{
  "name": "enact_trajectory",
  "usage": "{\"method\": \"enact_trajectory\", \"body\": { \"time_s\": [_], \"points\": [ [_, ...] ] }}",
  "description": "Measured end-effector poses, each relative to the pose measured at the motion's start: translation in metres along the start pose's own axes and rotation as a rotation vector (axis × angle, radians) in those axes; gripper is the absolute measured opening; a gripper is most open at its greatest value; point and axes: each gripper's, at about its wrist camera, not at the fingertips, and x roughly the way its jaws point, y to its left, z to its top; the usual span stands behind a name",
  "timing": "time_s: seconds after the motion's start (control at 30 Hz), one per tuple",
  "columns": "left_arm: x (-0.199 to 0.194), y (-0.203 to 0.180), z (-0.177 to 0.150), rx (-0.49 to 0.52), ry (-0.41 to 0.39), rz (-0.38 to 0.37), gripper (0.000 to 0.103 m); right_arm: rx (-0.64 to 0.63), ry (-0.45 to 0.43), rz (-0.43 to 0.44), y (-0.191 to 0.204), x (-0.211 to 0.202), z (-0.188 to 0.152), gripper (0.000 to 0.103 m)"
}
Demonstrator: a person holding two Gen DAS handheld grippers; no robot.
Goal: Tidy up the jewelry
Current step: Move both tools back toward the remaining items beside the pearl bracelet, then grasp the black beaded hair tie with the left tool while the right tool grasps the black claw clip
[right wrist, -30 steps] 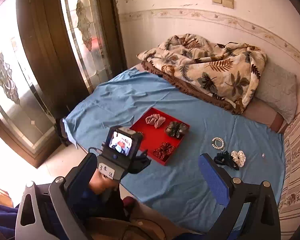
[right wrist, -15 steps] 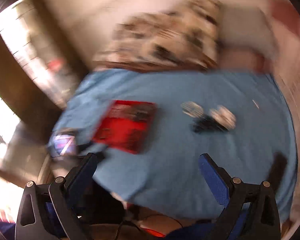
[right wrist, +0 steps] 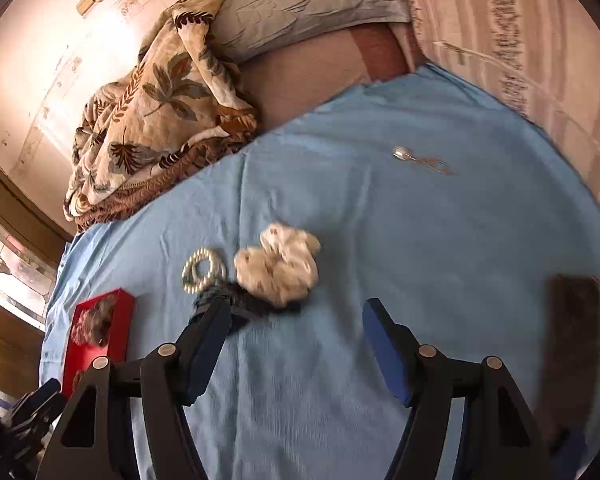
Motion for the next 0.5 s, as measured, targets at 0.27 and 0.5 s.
{"method": "enact_trajectory", "body": {
  "time_s": [0.27,0.5],
  "points": [
    [0.094,-0.05,0.025,0.097,0.106,-0.03,0.064,0.044,0.036,0.056,-0.024,0.051,0.007,0.073],
    [0.153,-0.067,0.04,0.145,0.141,-0.074,0.064,0.057,0.047,0.126,-0.024,0.067,0.014,0.073]
  ]
}}
